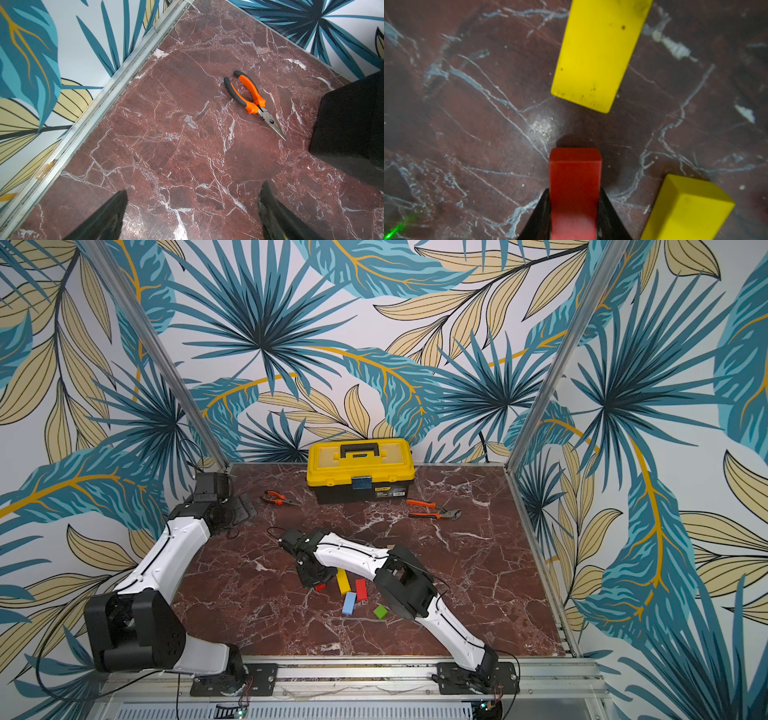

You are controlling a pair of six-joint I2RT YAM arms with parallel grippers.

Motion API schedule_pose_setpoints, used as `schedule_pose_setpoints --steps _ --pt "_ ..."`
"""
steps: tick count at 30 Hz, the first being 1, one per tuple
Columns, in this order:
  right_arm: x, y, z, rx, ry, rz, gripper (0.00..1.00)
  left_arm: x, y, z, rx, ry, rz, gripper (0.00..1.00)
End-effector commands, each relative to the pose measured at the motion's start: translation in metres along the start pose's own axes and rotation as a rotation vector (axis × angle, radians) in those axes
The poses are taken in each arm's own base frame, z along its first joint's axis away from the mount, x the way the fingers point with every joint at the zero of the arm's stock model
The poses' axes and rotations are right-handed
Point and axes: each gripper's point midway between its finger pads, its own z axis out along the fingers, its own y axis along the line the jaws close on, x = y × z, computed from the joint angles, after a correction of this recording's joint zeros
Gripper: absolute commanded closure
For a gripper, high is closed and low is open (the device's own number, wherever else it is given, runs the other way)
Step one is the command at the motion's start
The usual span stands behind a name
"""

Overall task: Assemble the letter v with building blocks
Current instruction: Assemble the building block at the center of the board.

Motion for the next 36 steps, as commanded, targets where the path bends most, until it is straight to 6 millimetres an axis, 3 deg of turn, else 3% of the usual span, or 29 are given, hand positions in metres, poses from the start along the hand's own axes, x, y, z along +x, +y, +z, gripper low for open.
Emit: schedule_pose_setpoints --steps 1,10,36 --pt "0.007 -0.012 0.012 0.044 0.050 0.036 0.73 0.002 0.005 0.006 0.002 0.013 -0.003 0.01" --pt "-0.001 -0.018 0.017 0.059 0.043 0.067 0.73 0.004 0.005 0.009 0.017 0.020 -0.013 0.01" --pt "-0.012 -0.012 0.022 0.065 0.042 0.062 0.70 0.003 0.005 0.012 0.047 0.029 -0.030 0.01"
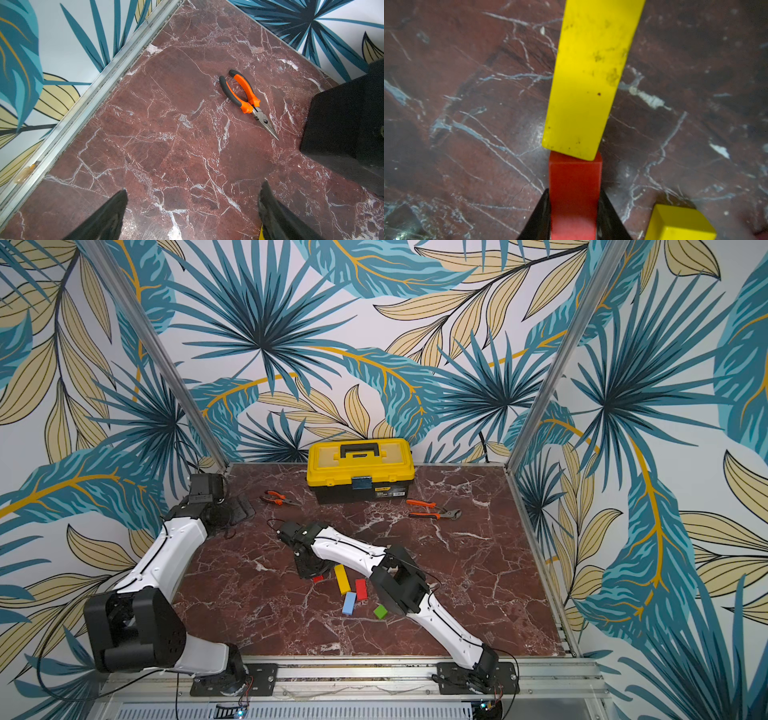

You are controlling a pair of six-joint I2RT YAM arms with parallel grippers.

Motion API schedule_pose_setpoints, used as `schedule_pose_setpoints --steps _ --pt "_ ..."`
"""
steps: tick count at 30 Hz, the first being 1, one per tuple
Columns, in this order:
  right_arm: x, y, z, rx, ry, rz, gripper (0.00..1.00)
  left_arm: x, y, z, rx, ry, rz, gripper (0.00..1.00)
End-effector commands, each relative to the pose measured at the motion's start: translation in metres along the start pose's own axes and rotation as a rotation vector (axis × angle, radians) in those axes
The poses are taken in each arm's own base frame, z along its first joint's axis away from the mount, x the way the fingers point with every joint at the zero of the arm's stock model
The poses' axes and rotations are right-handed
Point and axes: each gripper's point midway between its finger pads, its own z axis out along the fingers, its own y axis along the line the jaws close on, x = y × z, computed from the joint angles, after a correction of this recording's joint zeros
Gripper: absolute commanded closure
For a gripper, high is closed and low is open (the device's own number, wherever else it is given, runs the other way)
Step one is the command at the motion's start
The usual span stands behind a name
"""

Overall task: Assemble the letter v with building blocks
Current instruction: Assemble the building block at the center of the board.

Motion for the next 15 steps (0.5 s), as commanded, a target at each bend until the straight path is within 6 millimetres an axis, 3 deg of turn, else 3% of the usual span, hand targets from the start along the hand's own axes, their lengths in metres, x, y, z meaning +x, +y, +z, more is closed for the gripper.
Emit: schedule_pose_setpoints --steps 1,9,15 --pt "0.0118 -0.0102 0.0180 0.053 0.054 0.006 0.70 0.0030 0.0061 0.0063 -0.006 0.009 -0.002 0.01" --pt "0.0092 -0.0119 0.0195 0.052 0.052 0.014 0.66 0.0036 0.0066 0.0073 -0.003 0.013 -0.004 0.01" --pt "0.0045 -0.0133 0.0123 0.061 0.027 0.014 0.52 0.0029 0.0061 0.0070 0.001 0.011 -0.005 0.01"
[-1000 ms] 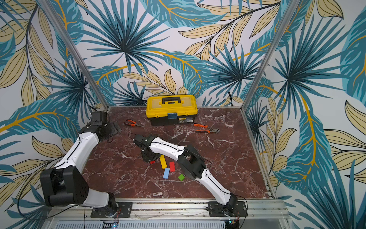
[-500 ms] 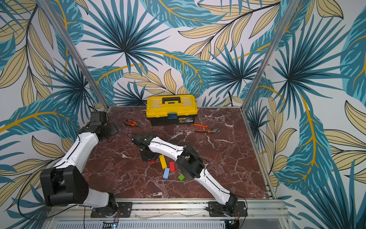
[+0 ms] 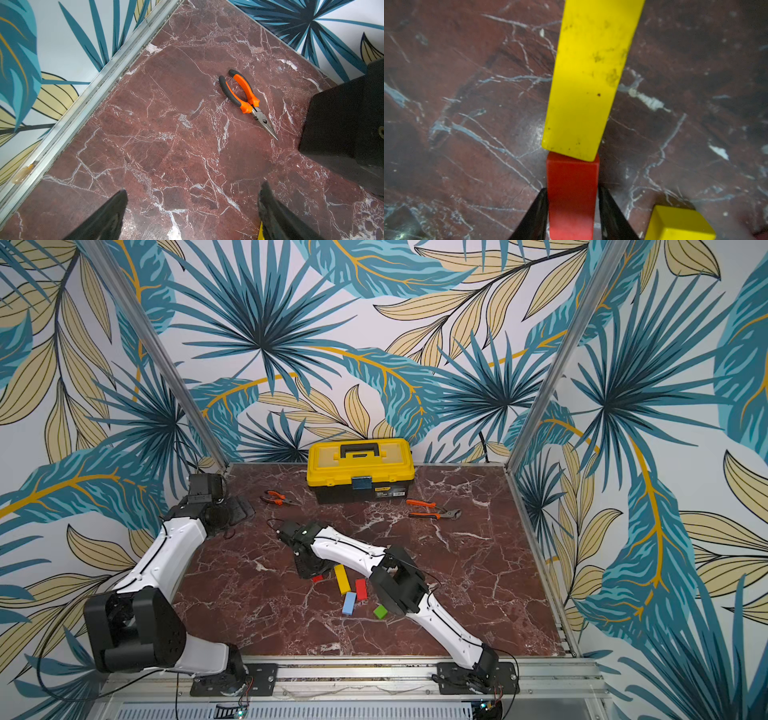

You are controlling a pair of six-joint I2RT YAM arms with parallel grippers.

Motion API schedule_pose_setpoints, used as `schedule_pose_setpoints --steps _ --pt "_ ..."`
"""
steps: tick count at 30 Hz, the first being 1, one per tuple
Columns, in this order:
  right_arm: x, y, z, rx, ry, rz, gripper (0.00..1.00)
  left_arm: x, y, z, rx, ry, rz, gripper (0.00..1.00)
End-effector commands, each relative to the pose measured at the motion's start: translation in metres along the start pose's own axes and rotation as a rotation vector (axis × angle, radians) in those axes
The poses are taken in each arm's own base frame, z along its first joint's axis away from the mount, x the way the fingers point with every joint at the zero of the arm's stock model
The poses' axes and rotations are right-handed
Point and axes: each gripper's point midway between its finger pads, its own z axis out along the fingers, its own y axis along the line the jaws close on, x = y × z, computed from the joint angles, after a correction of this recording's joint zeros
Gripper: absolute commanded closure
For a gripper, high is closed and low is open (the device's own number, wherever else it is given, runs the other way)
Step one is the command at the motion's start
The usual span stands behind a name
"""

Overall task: Assemble the letter v with building blocks
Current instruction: Assemble the building block at the center of the board.

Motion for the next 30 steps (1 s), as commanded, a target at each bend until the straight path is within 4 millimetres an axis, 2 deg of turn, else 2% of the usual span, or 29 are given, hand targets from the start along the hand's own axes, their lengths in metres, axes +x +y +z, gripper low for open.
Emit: schedule_pose_setpoints --steps 1,7,13,21,30 --pt "0.005 -0.013 0.010 0.055 0.024 0.009 0.50 0.003 0.005 0.007 -0.004 0.009 -0.001 0.01" --pt "-0.008 -0.009 -0.009 0.039 -0.047 -0.002 0.39 0.004 0.006 0.007 -0.003 0.011 -0.002 0.01" --pt "-0.024 -0.010 -0.021 0.046 -0.114 -0.027 0.35 0.004 0.006 0.007 0.000 0.012 -0.004 0.01" --pt "-0.034 -0.010 -0.017 0.038 -0.122 -0.033 0.35 0.003 0.006 0.007 0.003 0.012 -0.008 0.01" --pt "-0.037 0.000 -0.014 0.002 -0.124 -0.052 0.34 0.004 0.006 0.008 0.004 0.015 -0.007 0.01"
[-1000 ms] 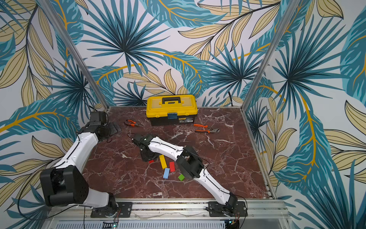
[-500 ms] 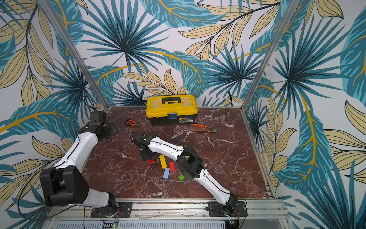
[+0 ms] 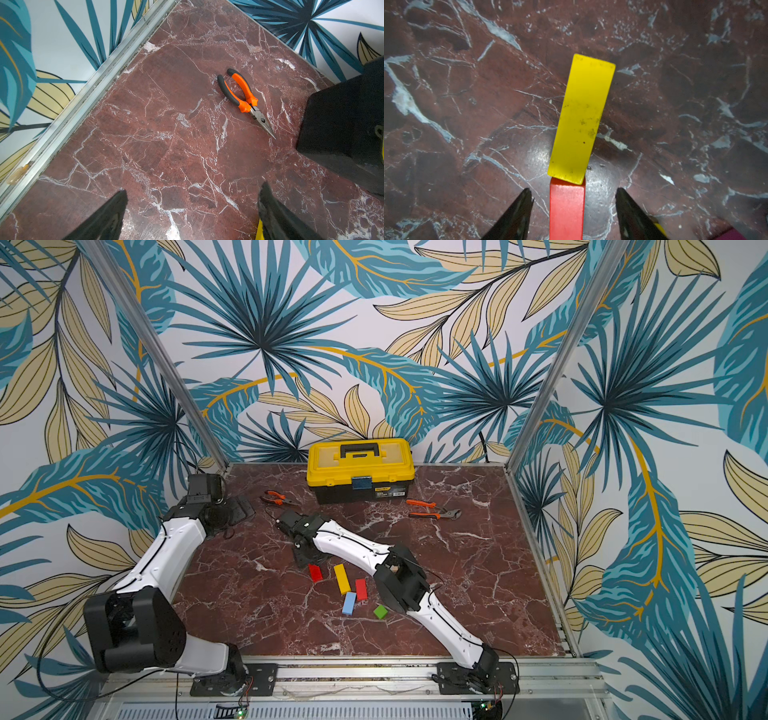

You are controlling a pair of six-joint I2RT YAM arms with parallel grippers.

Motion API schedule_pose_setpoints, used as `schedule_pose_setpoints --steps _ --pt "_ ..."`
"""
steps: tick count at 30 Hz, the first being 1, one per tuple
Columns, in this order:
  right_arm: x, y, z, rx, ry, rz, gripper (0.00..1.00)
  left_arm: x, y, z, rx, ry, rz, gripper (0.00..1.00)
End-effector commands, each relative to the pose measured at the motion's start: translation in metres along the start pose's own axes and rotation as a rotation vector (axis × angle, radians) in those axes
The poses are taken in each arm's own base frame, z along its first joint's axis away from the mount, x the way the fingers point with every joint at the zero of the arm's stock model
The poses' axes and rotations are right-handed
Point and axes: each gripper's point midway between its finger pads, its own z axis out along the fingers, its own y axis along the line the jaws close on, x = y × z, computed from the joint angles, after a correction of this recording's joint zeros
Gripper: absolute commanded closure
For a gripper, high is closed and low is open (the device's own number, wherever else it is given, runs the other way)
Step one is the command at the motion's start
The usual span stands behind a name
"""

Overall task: Assemble the letter v with building blocks
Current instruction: Assemble the building block at the center of the board.

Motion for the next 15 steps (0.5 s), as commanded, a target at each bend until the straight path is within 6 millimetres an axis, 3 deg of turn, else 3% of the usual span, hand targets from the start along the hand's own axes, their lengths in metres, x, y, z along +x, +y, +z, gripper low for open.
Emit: schedule_pose_setpoints --steps 1,15 --pt "0.000 0.003 0.006 -0.005 0.003 -0.020 0.34 0.002 0.006 0.006 -0.007 0.007 -0.002 0.01" --pt "0.002 -0.002 0.018 0.038 0.019 -0.023 0.34 0.002 0.006 0.007 -0.008 0.008 -0.001 0.01"
